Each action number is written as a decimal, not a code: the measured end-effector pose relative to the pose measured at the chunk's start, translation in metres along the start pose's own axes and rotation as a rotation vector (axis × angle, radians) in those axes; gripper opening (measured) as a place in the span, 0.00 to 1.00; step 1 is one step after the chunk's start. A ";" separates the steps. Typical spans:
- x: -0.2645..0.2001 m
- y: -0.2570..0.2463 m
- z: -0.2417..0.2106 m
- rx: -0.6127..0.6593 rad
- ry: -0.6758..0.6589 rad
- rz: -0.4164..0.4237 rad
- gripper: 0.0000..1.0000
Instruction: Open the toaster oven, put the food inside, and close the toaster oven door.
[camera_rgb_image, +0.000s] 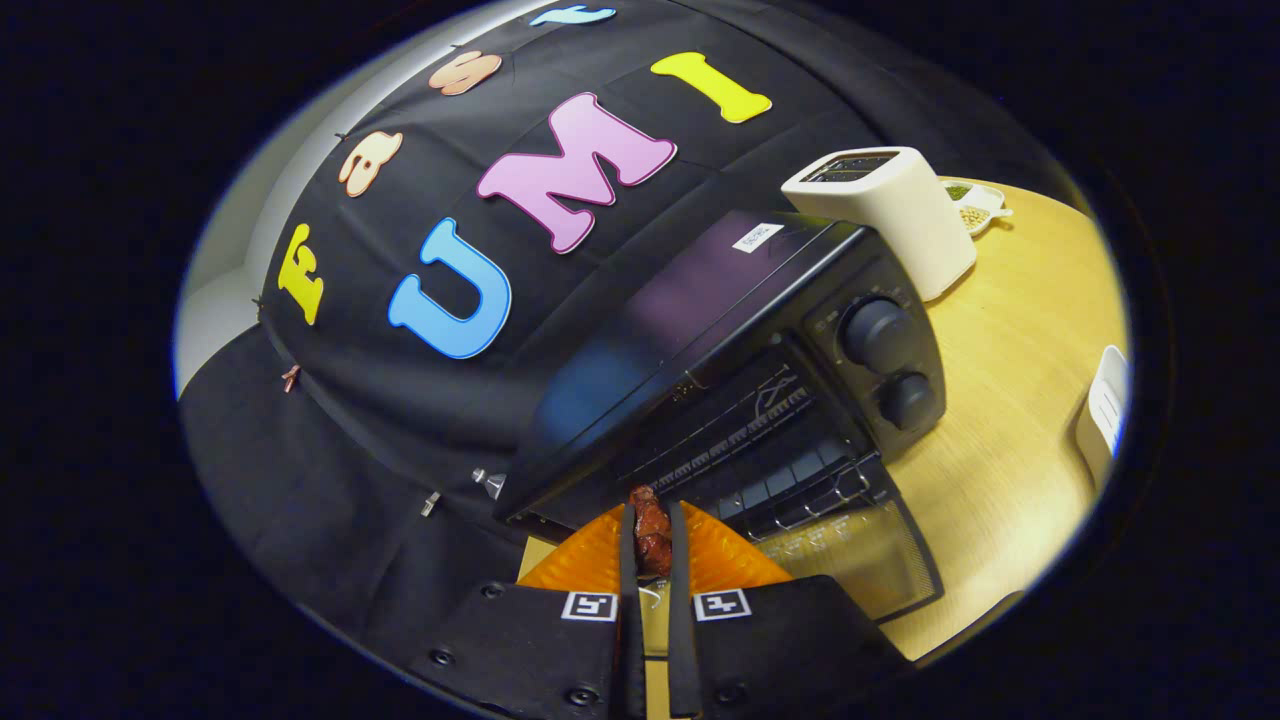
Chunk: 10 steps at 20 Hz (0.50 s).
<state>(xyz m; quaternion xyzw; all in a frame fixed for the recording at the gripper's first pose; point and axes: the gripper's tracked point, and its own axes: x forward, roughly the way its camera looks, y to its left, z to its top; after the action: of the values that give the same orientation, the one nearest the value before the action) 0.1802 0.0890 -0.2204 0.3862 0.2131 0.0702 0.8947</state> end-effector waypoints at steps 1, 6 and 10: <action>0.005 -0.003 0.003 -0.004 -0.023 -0.007 0.13; 0.039 -0.020 0.008 -0.031 -0.085 -0.052 0.13; 0.051 -0.028 0.008 -0.075 -0.094 -0.092 0.13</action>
<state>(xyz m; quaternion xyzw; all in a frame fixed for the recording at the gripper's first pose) 0.2280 0.0796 -0.2522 0.3449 0.1856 0.0191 0.9199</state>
